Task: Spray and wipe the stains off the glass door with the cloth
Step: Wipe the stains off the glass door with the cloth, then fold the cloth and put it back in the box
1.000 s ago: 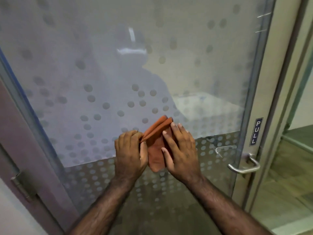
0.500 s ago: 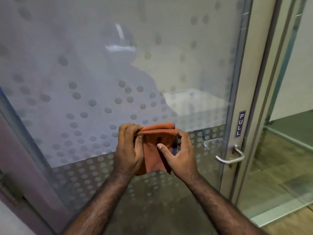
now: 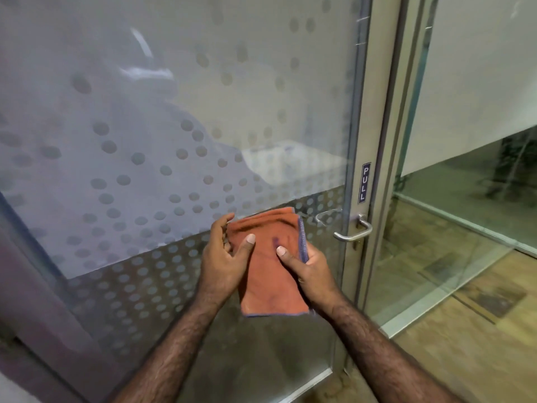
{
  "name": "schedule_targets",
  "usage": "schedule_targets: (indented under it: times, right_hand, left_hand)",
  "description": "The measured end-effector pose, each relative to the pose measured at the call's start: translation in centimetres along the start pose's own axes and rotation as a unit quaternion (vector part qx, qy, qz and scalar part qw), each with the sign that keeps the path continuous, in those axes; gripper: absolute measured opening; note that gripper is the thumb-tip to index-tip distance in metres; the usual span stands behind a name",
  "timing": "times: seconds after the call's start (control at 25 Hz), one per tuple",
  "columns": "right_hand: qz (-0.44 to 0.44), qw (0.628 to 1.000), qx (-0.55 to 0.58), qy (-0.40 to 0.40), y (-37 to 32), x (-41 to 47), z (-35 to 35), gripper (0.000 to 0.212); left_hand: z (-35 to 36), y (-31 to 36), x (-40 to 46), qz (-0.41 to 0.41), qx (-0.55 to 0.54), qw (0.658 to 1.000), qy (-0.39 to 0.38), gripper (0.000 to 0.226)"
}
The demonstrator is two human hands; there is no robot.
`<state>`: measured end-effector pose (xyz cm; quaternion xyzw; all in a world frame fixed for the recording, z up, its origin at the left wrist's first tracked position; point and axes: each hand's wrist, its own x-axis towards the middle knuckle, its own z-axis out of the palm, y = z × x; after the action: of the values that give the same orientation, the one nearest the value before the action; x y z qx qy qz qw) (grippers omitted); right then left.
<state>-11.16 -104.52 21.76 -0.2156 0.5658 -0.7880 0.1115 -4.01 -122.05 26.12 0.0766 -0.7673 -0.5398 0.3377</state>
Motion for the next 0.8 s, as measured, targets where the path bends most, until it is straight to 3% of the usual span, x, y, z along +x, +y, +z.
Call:
schedule_targets:
  times: [0.16,0.32,0.52,0.68,0.8]
  right_hand:
    - [0.018,0.998,-0.031,0.043,-1.0,-4.4,-2.2,0.027]
    - [0.028,0.991,-0.057,0.115,-2.1,-9.5,-5.4,0.024]
    - [0.053,0.968,-0.058,0.237,-3.5,-16.9,-10.5,0.024]
    - [0.064,0.944,-0.058,0.319,-5.3,-23.1,-14.4,0.025]
    - [0.069,0.923,-0.056,0.375,-7.1,-28.0,-17.3,0.026]
  left_hand:
    - [2.5,-0.9,-3.7,-0.133,-0.102,0.982,-0.092,0.05]
    - [5.5,-1.9,-7.4,-0.235,-0.153,0.933,-0.224,0.071]
    - [10.9,-0.7,-12.5,-0.268,-0.236,0.875,-0.326,0.066]
    - [15.8,1.5,-16.9,-0.286,-0.303,0.828,-0.376,0.089]
    - [20.0,3.3,-19.9,-0.282,-0.324,0.806,-0.406,0.092]
